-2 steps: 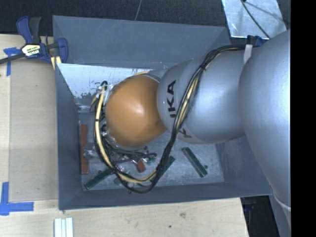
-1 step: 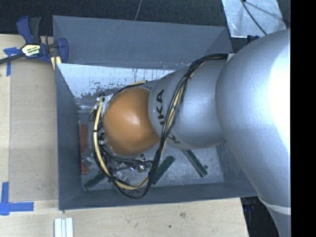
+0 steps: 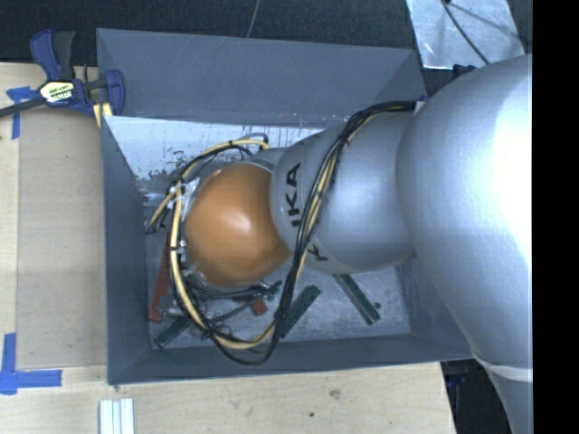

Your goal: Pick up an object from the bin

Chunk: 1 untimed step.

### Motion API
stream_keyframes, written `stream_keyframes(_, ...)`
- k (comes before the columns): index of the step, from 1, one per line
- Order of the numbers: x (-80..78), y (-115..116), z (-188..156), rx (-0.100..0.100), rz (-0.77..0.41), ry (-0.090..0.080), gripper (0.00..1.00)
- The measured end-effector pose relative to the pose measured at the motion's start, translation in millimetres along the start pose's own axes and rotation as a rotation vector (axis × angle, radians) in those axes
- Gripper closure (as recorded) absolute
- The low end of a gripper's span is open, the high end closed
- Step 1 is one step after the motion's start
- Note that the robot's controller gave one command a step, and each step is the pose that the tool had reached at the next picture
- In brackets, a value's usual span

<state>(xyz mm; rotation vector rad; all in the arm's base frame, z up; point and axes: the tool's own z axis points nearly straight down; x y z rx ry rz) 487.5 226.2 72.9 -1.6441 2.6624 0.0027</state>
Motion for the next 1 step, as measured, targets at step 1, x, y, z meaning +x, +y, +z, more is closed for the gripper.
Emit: stream_keyframes(1,0.0,0.0,0.0,0.0,0.0,0.0,1.0)
